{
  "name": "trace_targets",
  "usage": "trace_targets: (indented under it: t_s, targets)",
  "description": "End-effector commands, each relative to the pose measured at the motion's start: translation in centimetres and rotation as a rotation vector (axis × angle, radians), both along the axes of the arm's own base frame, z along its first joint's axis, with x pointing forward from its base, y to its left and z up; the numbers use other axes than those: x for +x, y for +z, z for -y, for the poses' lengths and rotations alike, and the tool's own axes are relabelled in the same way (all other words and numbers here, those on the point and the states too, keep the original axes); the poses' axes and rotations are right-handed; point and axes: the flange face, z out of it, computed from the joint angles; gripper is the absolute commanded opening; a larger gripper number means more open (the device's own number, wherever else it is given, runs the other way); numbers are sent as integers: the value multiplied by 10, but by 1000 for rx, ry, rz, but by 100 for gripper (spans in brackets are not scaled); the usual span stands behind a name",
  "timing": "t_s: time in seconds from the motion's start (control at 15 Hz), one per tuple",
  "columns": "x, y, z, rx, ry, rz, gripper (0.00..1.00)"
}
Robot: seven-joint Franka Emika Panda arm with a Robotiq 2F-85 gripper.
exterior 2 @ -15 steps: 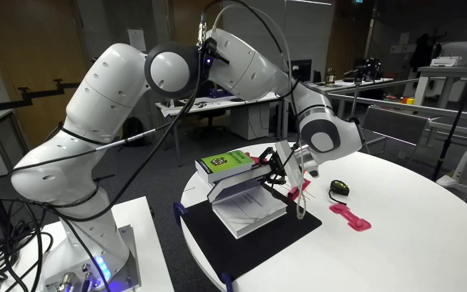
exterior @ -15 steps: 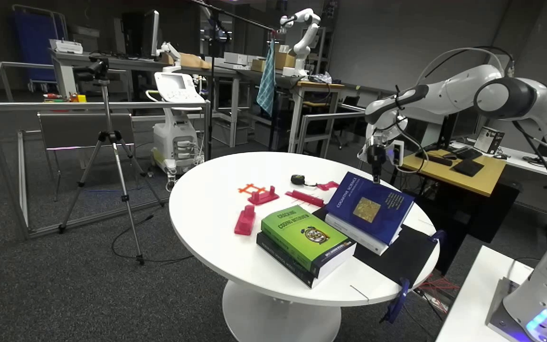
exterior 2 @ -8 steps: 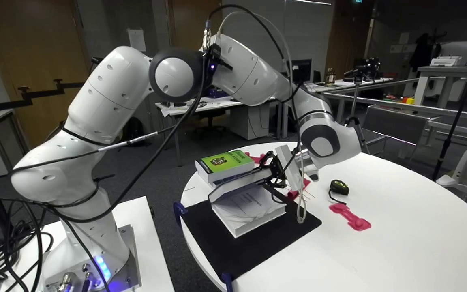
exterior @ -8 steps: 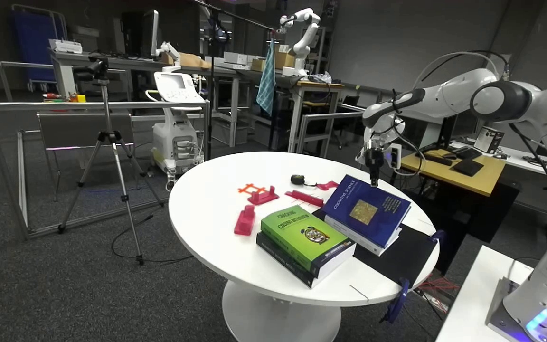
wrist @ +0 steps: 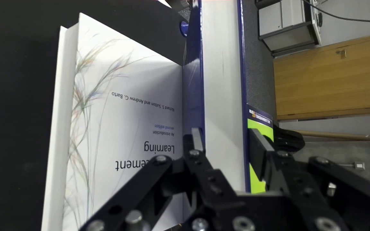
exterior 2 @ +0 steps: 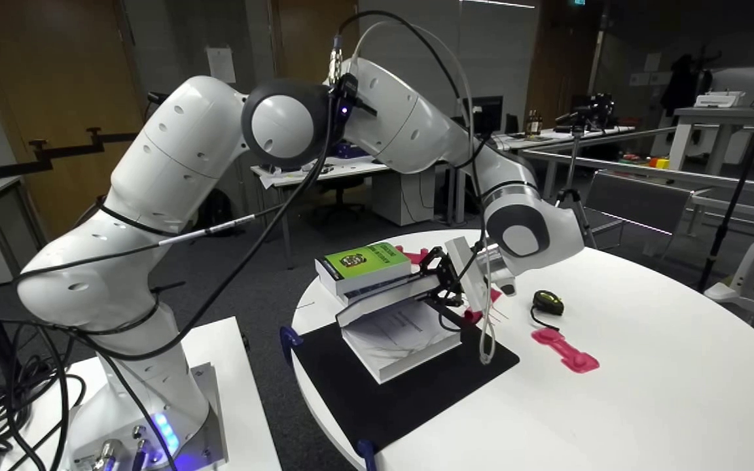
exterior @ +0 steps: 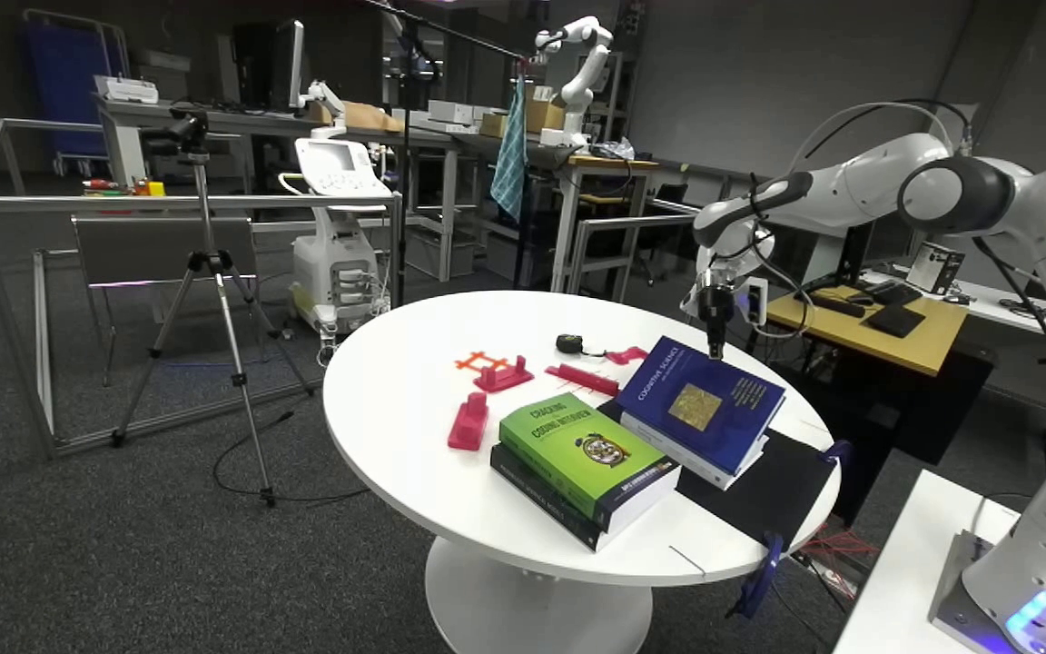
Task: Move the blue book to the top of the white book on the right.
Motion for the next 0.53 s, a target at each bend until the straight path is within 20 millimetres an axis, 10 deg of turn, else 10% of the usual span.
trace_targets:
  t_s: [0.0,0.47]
  targets:
    - [-1,1,5,24,-12,8,15]
    - [-6,-2,24,29,-15,33,15]
